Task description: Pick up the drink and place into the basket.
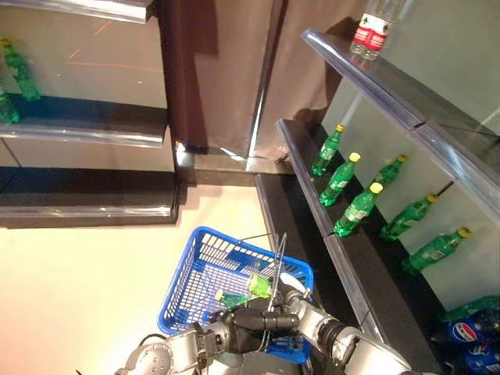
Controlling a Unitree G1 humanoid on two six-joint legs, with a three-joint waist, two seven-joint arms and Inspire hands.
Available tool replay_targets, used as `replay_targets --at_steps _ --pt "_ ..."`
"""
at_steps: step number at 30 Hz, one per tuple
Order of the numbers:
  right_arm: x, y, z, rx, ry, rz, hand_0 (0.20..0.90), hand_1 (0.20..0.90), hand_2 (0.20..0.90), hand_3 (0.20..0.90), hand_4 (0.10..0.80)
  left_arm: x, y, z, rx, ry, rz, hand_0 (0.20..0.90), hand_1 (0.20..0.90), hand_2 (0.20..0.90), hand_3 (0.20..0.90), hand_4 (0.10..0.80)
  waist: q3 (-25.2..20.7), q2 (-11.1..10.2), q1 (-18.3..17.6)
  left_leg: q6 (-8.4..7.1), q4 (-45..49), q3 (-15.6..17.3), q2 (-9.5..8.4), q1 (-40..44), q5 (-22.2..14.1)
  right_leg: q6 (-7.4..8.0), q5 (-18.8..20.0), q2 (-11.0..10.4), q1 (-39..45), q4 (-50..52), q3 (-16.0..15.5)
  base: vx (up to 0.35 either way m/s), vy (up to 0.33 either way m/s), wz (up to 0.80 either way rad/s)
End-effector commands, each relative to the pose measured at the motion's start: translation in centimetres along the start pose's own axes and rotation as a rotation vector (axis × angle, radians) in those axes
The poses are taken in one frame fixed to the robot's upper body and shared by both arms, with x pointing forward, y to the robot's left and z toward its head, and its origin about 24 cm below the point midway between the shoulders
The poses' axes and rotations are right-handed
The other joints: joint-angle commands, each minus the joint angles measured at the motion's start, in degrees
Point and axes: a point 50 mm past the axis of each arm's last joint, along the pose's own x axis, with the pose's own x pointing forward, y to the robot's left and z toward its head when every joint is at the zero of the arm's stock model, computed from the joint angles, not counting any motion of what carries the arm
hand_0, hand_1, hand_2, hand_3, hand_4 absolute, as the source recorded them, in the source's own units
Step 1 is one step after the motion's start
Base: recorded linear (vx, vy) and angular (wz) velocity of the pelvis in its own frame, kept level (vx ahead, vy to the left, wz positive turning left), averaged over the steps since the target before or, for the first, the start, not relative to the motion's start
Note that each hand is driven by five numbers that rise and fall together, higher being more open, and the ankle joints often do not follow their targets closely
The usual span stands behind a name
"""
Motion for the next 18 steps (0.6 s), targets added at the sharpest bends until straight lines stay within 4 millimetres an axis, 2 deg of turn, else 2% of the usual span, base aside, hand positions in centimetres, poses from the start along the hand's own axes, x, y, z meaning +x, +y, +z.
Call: replay_targets --at_steps 1,6,12,15,18 --pt "0.3 -2.8 -0.3 0.061 -0.028 -0.161 0.9 0.9 0.9 0.9 0.8 1.5 -13.4 0.1 -0.056 -0.223 -0.777 0.3 0.3 0.3 0.2 0.1 -7.4 0.6 0.1 -1.9 -1.4 2.3 5.58 5.6 -0.2 7.24 17.1 -5.3 -6.1 -3.1 2.4 -0.143 0.004 -0.2" --pt "-0.7 -3.7 -1.1 0.069 -0.073 -0.217 0.9 0.9 0.9 0.9 0.8 0.0 -12.1 2.7 0.028 -0.423 -0.649 0.3 0.3 0.3 0.2 0.1 -7.7 1.0 -1.9 -1.8 -2.8 4.1 6.11 6.3 -0.1 7.14 16.6 -5.3 -6.4 -3.5 3.3 -0.157 0.012 -0.19" --pt "-4.0 -5.4 -3.7 0.066 -0.135 -0.287 0.9 0.9 0.9 0.9 0.8 -4.0 -10.6 5.3 0.108 -0.65 -0.559 0.3 0.3 0.3 0.2 0.1 -7.5 1.0 -5.0 -1.68 -4.9 6.3 7.2 6.3 0.9 6.29 16.1 -5.1 -6.8 -4.6 4.6 -0.18 -0.006 -0.23" --pt "-5.0 -6.9 -4.2 0.07 -0.161 -0.328 0.9 0.9 0.9 0.9 0.8 -5.0 -10.1 6.3 0.132 -0.717 -0.524 0.3 0.3 0.3 0.2 0.1 -7.1 1.2 -6.2 -1.93 -5.0 6.8 7.8 6.5 0.7 5.7 15.3 -4.6 -6.5 -4.7 4.9 -0.126 -0.002 -0.14" --pt "-5.5 -7.8 -4.3 0.072 -0.176 -0.35 0.9 0.9 0.9 0.9 0.8 -5.0 -9.6 7.0 0.14 -0.755 -0.493 0.3 0.3 0.3 0.2 0.1 -7.0 1.4 -7.1 -2.09 -5.4 7.2 8.04 6.7 0.8 5.18 14.9 -4.4 -6.4 -4.7 5.1 -0.103 0.012 -0.19"
